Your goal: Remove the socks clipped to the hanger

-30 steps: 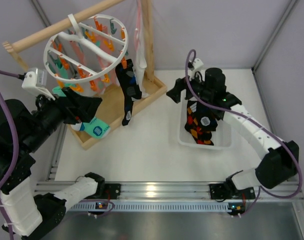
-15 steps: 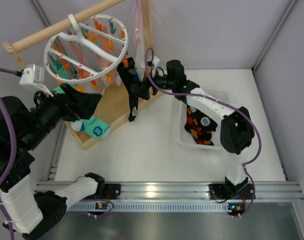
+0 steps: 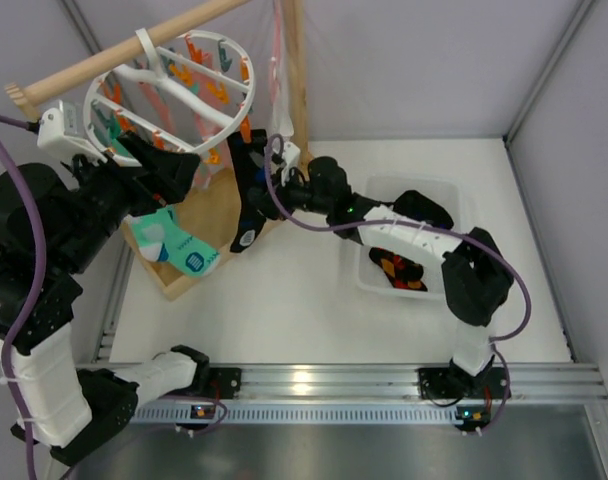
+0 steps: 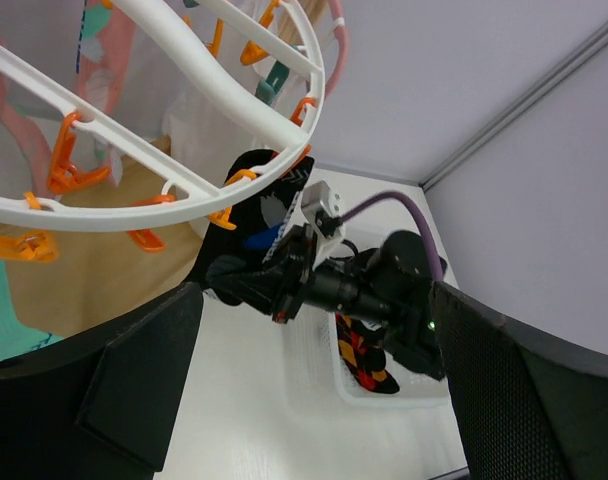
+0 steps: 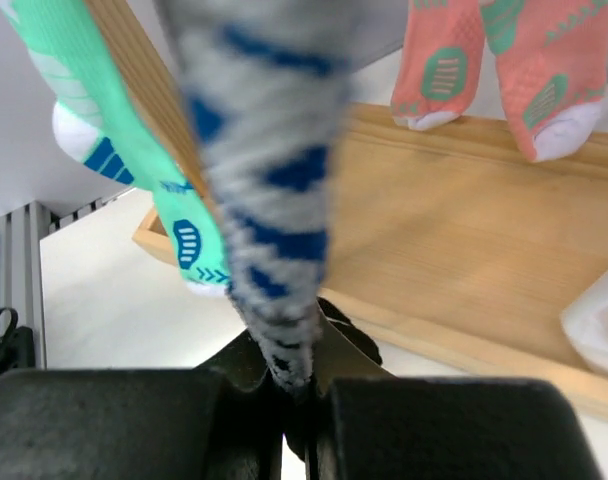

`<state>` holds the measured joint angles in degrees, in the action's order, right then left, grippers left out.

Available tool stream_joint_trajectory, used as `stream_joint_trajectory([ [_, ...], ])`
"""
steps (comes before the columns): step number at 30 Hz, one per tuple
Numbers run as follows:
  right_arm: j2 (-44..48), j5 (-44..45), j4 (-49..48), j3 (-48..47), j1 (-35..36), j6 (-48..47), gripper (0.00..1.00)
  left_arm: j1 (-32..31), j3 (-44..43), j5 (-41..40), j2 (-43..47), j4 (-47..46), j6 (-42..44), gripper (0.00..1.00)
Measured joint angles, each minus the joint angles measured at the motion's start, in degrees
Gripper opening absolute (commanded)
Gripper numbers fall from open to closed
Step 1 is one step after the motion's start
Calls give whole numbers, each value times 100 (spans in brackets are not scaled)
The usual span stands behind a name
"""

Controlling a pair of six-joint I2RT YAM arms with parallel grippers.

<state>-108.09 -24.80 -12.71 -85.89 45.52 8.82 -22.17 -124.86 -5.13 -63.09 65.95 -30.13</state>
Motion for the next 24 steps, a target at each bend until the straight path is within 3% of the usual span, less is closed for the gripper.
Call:
stream_joint_trajectory([
  [4, 490, 1207, 11, 365, 708, -35, 0, 0, -98, -166, -407, -4, -48, 99],
  [11, 656, 2883, 197, 214, 1991, -321, 0, 0, 42, -553, -817, 7, -103, 99],
  [24, -678, 4284, 1377, -1873, 2822, -1344, 0, 0, 420, -1617, -728, 229, 323, 97],
])
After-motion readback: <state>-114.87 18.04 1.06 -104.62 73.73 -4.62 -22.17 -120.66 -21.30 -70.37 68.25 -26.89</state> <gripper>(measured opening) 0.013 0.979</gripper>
